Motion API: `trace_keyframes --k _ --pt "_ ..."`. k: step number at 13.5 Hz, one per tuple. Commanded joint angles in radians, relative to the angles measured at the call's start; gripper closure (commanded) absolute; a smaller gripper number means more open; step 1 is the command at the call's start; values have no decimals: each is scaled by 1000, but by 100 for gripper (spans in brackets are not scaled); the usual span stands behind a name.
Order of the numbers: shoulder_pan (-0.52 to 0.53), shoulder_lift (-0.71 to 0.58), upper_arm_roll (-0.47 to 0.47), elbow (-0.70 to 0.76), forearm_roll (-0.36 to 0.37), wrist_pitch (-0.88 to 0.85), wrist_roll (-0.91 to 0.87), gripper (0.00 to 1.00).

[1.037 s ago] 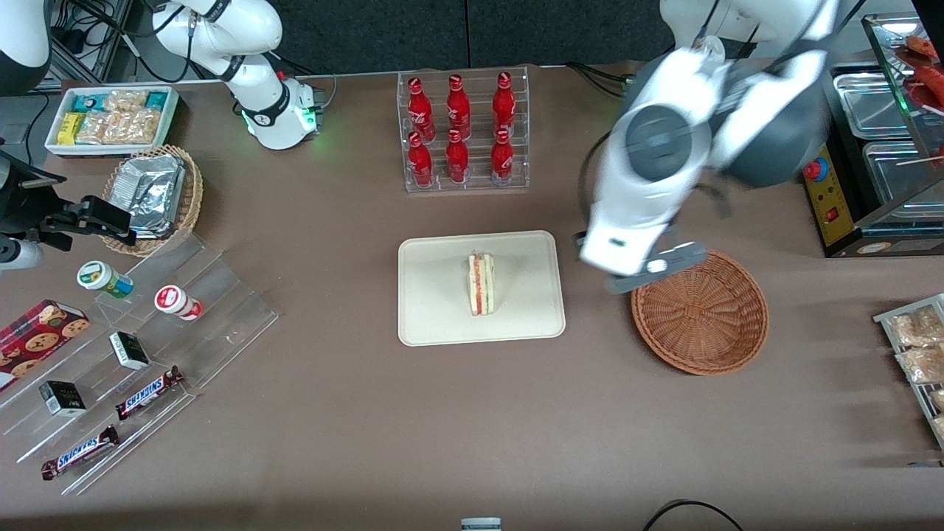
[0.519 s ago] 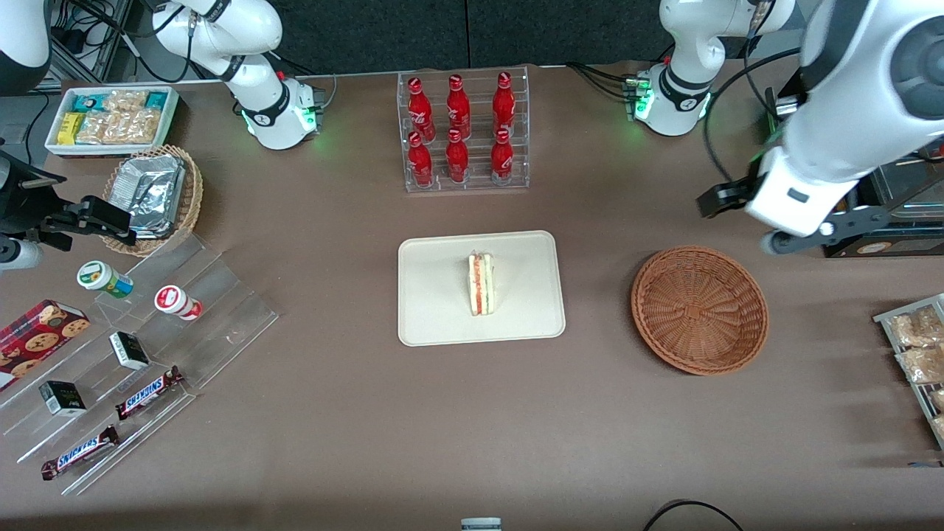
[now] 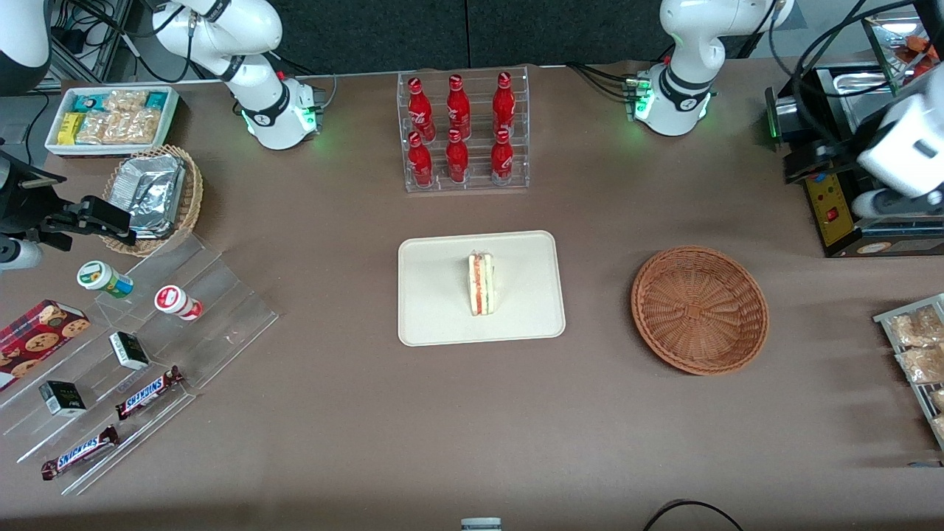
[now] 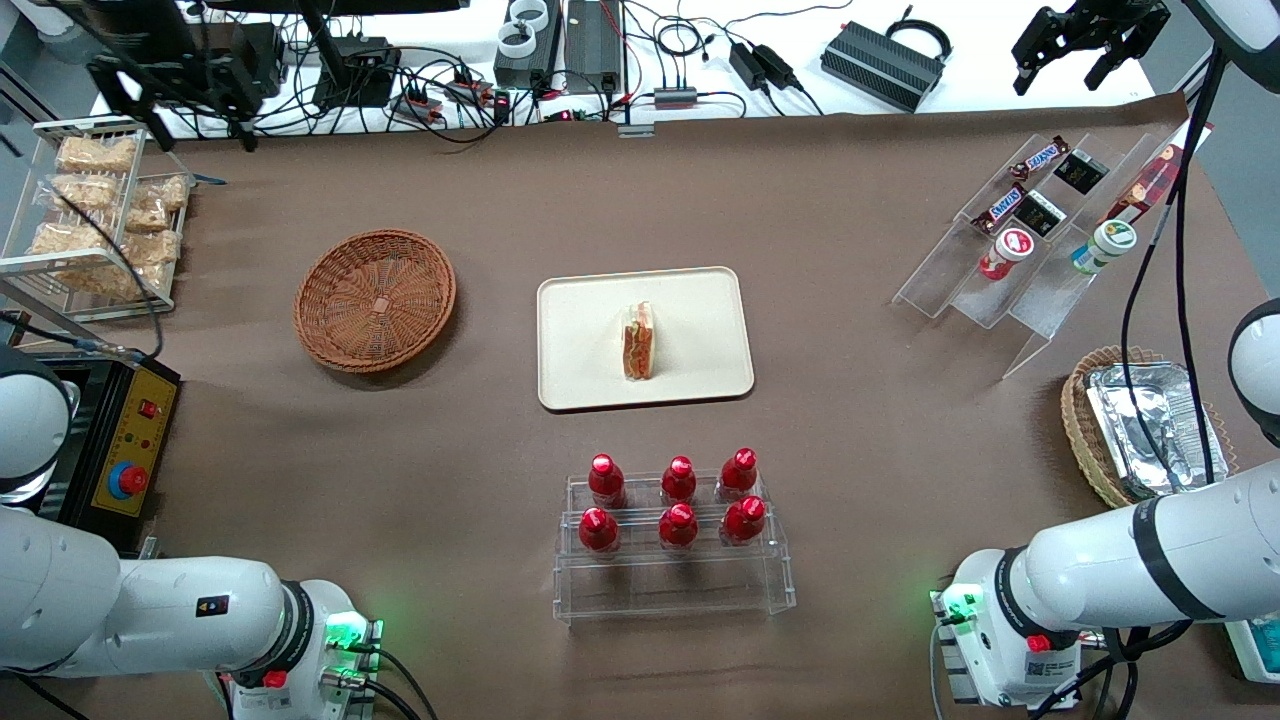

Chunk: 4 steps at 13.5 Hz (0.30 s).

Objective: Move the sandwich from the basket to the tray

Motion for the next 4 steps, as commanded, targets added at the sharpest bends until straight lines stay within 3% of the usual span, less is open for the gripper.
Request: trace_keyframes --k 1,4 --pt "-37 -24 44 -29 -9 -4 43 0" --pt "-39 8 43 -23 -12 5 30 0"
